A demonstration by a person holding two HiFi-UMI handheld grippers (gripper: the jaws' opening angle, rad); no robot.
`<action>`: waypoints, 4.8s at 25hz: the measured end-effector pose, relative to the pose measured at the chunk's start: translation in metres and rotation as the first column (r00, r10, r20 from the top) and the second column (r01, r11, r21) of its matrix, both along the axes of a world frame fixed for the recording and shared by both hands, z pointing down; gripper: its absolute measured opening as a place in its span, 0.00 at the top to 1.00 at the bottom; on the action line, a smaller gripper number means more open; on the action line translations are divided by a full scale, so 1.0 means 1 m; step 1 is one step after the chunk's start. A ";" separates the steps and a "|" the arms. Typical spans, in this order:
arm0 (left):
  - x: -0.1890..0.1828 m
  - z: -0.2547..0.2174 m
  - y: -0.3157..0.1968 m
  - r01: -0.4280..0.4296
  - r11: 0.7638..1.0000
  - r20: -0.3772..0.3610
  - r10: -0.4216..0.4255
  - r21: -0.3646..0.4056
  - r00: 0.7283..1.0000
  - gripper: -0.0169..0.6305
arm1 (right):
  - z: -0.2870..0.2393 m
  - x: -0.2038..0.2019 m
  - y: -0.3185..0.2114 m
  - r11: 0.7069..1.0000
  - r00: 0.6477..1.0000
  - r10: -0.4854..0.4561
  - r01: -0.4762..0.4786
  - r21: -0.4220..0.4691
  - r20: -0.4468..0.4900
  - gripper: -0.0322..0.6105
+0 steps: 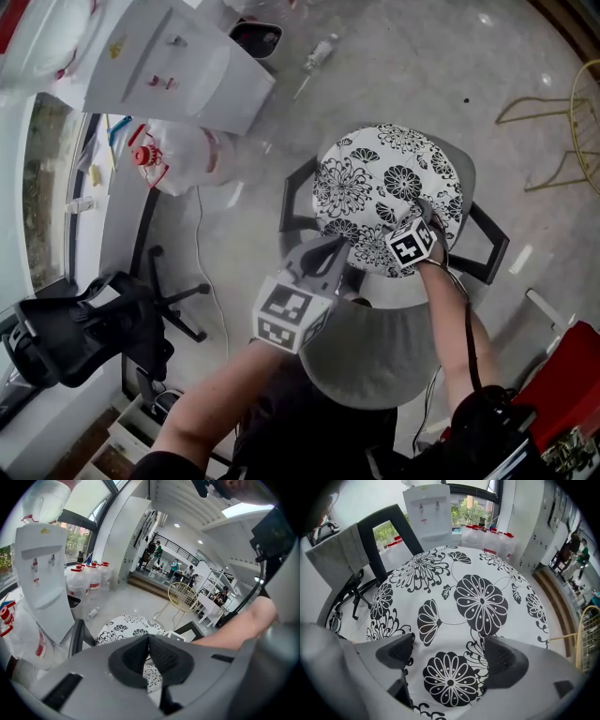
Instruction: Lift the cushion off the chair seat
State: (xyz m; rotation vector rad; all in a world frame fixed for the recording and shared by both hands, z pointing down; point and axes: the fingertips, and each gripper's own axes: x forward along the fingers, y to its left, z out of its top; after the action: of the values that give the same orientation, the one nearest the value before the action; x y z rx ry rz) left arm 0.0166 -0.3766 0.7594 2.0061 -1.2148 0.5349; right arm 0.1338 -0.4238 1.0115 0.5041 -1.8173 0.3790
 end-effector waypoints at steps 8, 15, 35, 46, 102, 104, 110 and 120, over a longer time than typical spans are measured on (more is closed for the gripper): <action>0.004 -0.009 0.009 -0.019 1.000 -0.023 0.019 0.005 1.000 0.96 | 0.000 0.000 0.010 0.999 0.999 0.041 -0.041 0.001 -0.036 0.29; 0.003 -0.018 0.023 -0.041 0.999 -0.028 0.041 0.012 0.999 0.96 | -0.006 -0.011 0.031 0.996 0.996 0.088 -0.088 -0.007 -0.034 0.61; -0.026 -0.047 0.044 0.005 0.999 -0.034 -0.003 0.054 0.999 0.96 | -0.031 -0.018 0.035 0.979 0.979 0.205 -0.205 -0.020 -0.002 0.91; -0.038 -0.106 0.059 0.001 0.990 -0.050 0.006 0.139 0.999 0.96 | -0.113 -0.029 0.042 0.963 0.962 0.263 -0.266 0.037 0.071 0.91; -0.082 -0.383 0.215 -0.092 0.749 -0.106 0.211 0.656 0.972 0.96 | -0.611 -0.011 0.230 0.567 0.709 0.304 -0.671 0.477 0.636 0.91; -0.081 -0.392 0.212 -0.079 0.747 -0.126 0.213 0.660 0.969 0.96 | -0.624 -0.009 0.233 0.549 0.699 0.285 -0.680 0.486 0.656 0.91; -0.061 -0.428 0.210 -0.042 0.731 -0.173 0.217 0.681 0.961 0.96 | -0.659 0.012 0.244 0.518 0.672 0.242 -0.700 0.492 0.700 0.91; -0.010 -0.453 0.220 -0.056 0.701 -0.148 0.227 0.711 0.963 0.96 | -0.703 0.064 0.267 0.488 0.653 0.180 -0.709 0.509 0.736 0.91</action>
State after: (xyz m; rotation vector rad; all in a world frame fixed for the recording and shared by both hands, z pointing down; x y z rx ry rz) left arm 0.0070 -0.1561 0.3066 2.7299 -1.2299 -0.1462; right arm 0.1982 -0.1572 0.3084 1.7295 -2.4209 0.0800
